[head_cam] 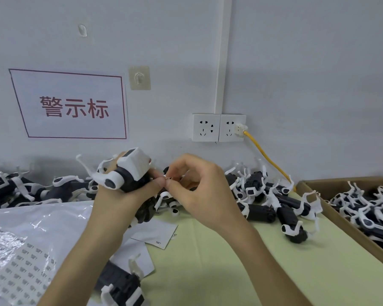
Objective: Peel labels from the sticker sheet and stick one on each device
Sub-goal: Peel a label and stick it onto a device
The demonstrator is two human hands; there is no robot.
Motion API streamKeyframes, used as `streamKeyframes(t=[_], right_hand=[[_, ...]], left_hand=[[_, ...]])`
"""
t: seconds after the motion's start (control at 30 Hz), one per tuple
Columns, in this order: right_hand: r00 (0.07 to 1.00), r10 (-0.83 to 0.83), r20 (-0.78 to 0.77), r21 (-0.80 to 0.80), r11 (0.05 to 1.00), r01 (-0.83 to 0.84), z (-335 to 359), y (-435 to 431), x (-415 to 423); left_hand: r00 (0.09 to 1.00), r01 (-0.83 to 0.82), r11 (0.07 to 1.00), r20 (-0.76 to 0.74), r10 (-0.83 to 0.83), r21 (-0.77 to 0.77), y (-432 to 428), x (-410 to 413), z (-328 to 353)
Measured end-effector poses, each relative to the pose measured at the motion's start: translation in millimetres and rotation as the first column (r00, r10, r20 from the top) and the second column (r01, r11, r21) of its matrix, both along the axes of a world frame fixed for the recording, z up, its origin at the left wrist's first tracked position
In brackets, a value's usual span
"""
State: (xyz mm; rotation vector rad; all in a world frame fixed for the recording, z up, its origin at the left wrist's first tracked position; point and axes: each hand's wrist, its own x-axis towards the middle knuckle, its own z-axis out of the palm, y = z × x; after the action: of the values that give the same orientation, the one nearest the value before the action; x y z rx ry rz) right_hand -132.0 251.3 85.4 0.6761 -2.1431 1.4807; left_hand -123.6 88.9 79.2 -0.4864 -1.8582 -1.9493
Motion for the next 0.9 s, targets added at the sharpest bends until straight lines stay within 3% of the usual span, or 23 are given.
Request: streamKeyframes(t=[0.17, 0.33, 0.67, 0.8, 0.9], right_hand=[[0.991, 0.109, 0.083, -0.185, 0.978, -0.092, 0, -7, 1], [0.979, 0.174, 0.109, -0.362, 0.924, -0.124, -5, -17, 1], [1.0, 0.011, -0.024, -0.289, 0.957, -0.018, -9, -20, 2], [1.0, -0.011, 0.007, -0.317, 0.948, 0.013, -11, -22, 2], [0.968, 0.186, 0.169, -0.234, 0.962, -0.144, -16, -25, 1]], left_hand=[[0.985, 0.131, 0.967, 0.077, -0.151, 0.219, 0, 2, -1], [0.975, 0.14, 0.948, 0.125, -0.182, 0.287, 1, 3, 1], [0.982, 0.095, 0.939, 0.125, -0.143, 0.331, 4, 3, -1], [0.967, 0.097, 0.832, 0.147, -0.209, 0.546, 1, 3, 3], [0.966, 0.082, 0.7, 0.117, -0.232, 0.709, -7, 0, 5]])
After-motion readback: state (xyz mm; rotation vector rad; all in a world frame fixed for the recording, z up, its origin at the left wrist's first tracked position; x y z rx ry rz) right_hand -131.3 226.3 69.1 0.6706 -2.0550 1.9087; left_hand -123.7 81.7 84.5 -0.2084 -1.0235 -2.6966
